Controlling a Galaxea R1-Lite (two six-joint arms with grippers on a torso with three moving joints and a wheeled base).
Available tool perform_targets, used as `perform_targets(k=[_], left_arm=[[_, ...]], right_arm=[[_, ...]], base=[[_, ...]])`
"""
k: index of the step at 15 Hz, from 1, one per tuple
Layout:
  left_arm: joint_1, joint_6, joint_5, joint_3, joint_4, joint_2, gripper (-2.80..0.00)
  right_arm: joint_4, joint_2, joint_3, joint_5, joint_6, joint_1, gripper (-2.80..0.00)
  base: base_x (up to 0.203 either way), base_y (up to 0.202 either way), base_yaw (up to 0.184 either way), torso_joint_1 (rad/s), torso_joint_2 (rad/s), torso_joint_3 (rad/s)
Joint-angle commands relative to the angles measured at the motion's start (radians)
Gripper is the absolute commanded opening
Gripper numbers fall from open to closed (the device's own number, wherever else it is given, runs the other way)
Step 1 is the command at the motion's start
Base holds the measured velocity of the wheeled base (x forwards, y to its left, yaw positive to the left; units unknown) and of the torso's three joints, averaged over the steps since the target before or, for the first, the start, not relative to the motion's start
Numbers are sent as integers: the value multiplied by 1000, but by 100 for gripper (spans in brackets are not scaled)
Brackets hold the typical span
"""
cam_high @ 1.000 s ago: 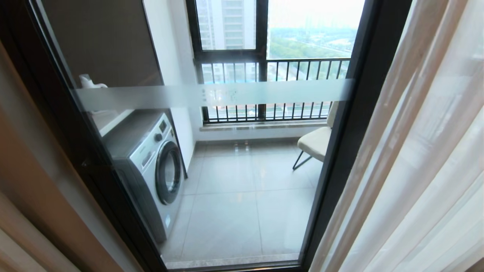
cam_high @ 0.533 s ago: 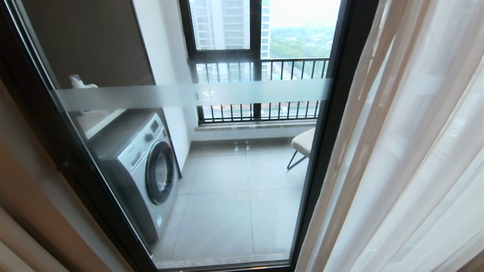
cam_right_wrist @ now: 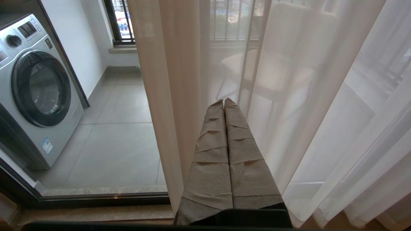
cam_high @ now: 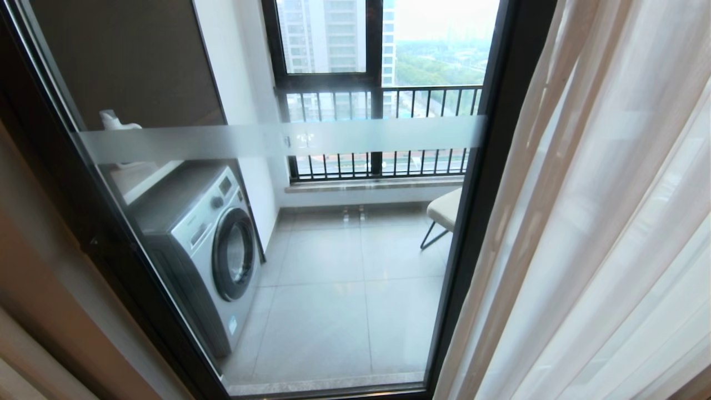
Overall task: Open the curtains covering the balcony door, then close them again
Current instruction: Pull the inner curtains open on both sides
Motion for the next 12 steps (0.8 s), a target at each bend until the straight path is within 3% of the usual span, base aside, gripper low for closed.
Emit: perform_targets(k=[1, 6, 8, 12], left_arm=[[0, 0, 0, 0, 0, -2, -280], [0, 0, 0, 0, 0, -2, -280], [0, 0, 0, 0, 0, -2, -280], [0, 0, 1, 0, 1, -2, -280]], right_arm=[[0, -1, 0, -1, 2, 0, -280], [9, 0, -12, 3, -49, 0, -280], [16, 15, -59, 61, -79, -1, -280], [9, 121, -153, 85, -118, 0, -280]], base=[[0, 0, 0, 0, 0, 0], [0, 0, 0, 0, 0, 0], [0, 0, 0, 0, 0, 0], [0, 0, 0, 0, 0, 0]])
